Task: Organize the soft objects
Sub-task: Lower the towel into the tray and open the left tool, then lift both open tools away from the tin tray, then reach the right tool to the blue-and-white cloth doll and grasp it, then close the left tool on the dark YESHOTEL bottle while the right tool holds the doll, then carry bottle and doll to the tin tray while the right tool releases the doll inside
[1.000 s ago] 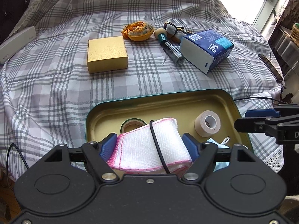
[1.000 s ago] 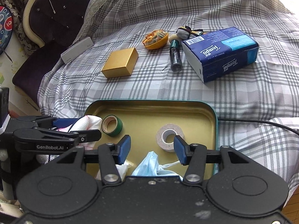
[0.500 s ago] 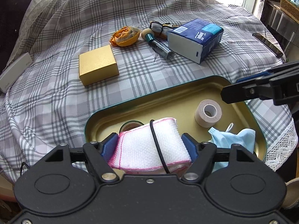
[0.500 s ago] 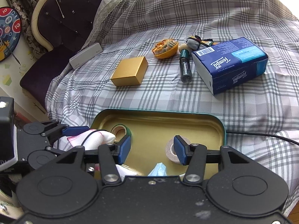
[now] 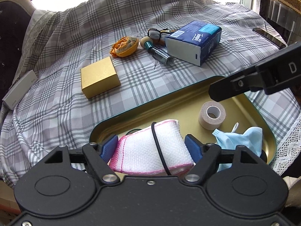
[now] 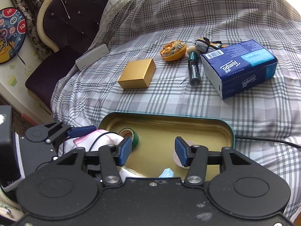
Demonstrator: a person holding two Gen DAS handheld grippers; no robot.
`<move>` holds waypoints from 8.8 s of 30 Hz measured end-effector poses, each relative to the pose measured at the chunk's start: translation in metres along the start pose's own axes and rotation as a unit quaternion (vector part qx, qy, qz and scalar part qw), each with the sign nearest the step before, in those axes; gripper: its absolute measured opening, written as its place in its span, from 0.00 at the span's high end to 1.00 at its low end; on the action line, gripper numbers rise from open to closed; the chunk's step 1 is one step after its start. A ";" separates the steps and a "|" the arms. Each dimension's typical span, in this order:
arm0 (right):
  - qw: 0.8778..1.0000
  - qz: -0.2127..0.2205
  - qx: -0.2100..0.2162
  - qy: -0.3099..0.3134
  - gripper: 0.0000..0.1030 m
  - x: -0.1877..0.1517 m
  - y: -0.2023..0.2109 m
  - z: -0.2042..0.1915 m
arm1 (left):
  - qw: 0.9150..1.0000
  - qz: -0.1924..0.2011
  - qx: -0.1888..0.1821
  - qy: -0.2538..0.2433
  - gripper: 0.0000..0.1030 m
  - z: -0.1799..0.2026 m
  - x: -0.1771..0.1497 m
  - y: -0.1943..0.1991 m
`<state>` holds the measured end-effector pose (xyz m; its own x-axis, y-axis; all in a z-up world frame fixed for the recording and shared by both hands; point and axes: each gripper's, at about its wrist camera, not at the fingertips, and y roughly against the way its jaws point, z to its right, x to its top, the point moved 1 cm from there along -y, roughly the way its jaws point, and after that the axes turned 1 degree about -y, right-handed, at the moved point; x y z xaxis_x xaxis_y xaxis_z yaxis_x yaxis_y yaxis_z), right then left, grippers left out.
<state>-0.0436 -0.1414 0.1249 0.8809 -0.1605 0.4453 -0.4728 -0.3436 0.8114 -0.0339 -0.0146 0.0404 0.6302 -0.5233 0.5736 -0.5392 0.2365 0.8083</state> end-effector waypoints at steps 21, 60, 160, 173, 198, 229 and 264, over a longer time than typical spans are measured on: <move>1.000 -0.001 0.007 -0.016 0.51 0.005 -0.004 0.003 | 0.986 0.012 0.041 0.164 0.29 0.005 -0.008 0.014; 0.995 -0.081 0.009 0.065 0.49 0.009 -0.047 -0.017 | 0.993 0.040 0.050 0.098 0.40 0.026 0.001 0.026; 0.971 -0.041 -0.106 0.212 0.40 0.206 -0.167 0.113 | 0.983 -0.010 -0.060 0.173 0.39 -0.103 0.155 -0.116; 0.975 -0.059 -0.110 0.182 0.53 0.212 -0.216 0.137 | 0.986 -0.032 -0.077 0.143 0.39 -0.080 0.161 -0.130; 0.995 0.005 -0.076 0.060 0.57 0.208 -0.207 0.167 | 0.970 -0.112 -0.112 0.184 0.43 -0.030 0.179 -0.177; 0.995 0.000 -0.078 0.058 0.56 0.208 -0.209 0.167 | 0.986 -0.088 -0.048 0.131 0.47 -0.025 0.188 -0.190; 0.945 0.070 -0.305 -0.098 0.57 0.221 -0.091 0.156 | 0.981 0.009 -0.057 0.184 0.74 -0.085 0.107 -0.037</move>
<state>0.1978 -0.2895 0.0904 0.7675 -0.3537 0.5346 -0.4580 0.2809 0.8434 0.1008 -0.0103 0.0833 0.7921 -0.1924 0.5793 -0.4984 0.3443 0.7957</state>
